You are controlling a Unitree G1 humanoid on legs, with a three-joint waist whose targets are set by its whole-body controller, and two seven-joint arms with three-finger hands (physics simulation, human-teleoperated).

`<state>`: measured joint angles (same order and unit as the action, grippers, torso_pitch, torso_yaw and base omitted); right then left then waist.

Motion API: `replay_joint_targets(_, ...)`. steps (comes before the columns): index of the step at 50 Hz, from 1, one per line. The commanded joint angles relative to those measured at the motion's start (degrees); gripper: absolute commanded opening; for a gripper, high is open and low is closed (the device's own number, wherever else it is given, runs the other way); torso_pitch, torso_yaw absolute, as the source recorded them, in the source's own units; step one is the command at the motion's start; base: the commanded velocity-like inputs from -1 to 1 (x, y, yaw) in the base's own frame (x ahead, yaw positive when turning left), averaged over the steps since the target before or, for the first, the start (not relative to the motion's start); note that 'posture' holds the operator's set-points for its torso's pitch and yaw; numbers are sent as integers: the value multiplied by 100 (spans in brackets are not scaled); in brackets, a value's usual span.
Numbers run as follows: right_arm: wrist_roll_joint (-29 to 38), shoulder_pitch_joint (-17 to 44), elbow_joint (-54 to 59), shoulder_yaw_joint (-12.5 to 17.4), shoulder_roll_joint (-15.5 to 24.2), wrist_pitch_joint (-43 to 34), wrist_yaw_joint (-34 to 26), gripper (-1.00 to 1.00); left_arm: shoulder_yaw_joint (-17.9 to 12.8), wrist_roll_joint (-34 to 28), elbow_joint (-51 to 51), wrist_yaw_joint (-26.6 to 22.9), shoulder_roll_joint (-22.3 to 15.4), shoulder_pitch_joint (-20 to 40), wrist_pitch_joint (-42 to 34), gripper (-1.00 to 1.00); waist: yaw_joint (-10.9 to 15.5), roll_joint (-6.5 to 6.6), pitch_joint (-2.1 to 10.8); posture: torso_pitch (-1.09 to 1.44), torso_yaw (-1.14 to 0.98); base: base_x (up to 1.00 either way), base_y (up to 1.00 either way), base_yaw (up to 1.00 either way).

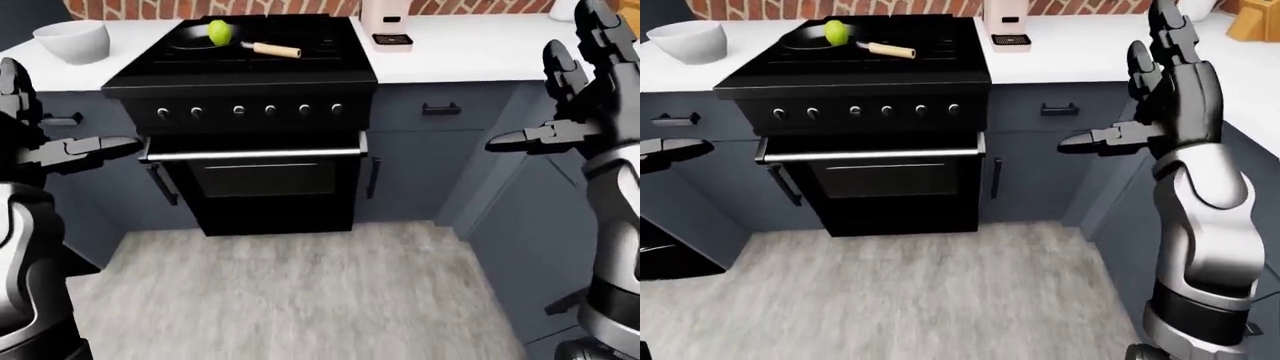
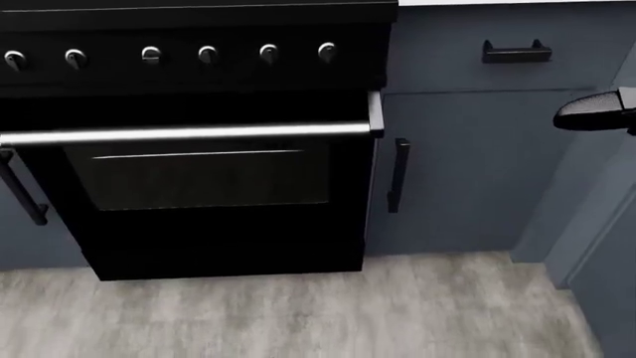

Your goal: Pick the lemon from the pan and place it in the bowl.

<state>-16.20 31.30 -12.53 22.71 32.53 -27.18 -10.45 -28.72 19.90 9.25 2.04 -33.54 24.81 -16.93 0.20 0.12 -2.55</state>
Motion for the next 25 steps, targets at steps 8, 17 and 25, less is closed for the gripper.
replay_joint_targets(8,-35,295,-3,90,246,823,-98,100,-195,217,29,45,-234,173,536,100,-27,-3,77,0,0,9,0,0)
replay_joint_targets(17,310,259,513,-46,142,1388,-415,100,-85,105,-585,-82,-194,118,1342,100,-16,361,44,0,0,10,1,0)
replay_joint_targets(25,337,246,427,-46,124,1312,-520,100,-106,120,-647,-67,-224,98,1333,100,12,55,94,0,0,10,1,0)
